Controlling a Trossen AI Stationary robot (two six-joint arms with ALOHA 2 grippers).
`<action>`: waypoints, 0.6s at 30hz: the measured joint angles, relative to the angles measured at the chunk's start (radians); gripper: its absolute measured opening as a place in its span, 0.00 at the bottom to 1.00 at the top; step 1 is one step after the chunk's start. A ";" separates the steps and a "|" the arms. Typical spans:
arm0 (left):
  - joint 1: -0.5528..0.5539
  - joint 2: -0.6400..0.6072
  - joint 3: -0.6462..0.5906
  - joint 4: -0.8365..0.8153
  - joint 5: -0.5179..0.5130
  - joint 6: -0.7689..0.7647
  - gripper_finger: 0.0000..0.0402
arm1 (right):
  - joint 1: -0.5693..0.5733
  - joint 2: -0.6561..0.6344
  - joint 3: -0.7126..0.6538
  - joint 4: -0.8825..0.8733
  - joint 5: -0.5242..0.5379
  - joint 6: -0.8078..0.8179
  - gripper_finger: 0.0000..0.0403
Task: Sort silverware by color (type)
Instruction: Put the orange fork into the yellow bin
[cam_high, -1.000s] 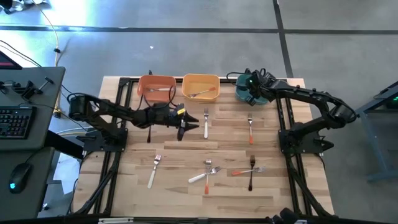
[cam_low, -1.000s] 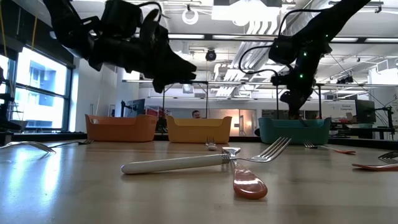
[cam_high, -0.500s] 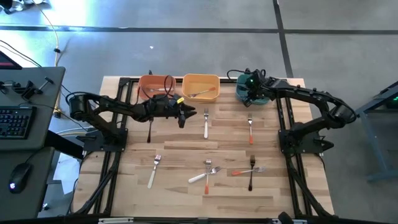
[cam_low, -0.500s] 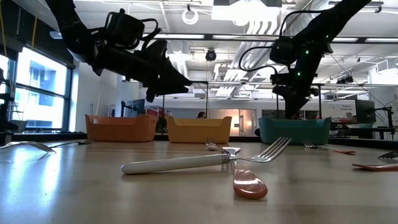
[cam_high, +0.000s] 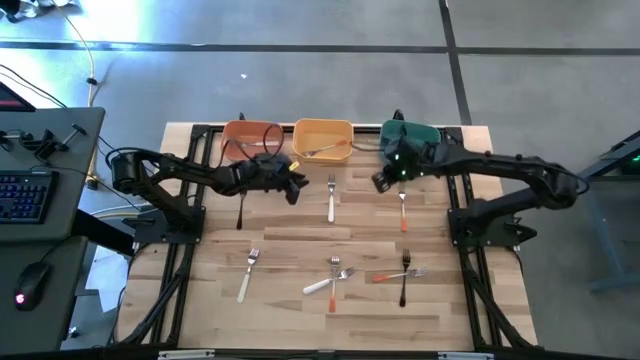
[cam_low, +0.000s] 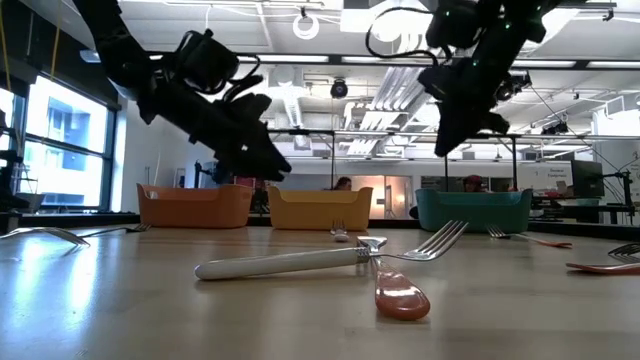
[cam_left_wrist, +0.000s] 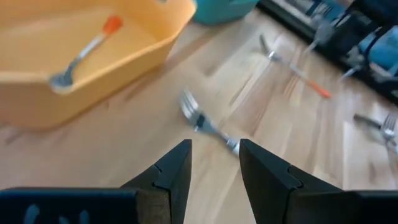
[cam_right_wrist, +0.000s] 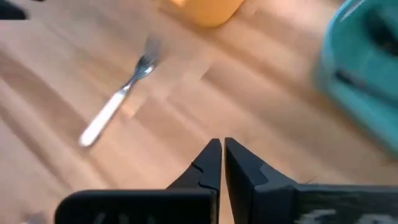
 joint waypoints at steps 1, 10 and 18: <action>0.000 0.000 0.000 -0.017 0.000 -0.004 0.31 | 0.033 0.000 0.000 -0.012 0.011 0.046 0.01; 0.000 0.000 0.000 -0.080 0.069 -0.002 0.31 | 0.287 0.022 0.000 -0.103 0.061 0.241 0.01; -0.022 0.000 0.001 -0.118 0.124 0.004 0.31 | 0.500 0.022 0.000 -0.144 -0.109 0.189 0.15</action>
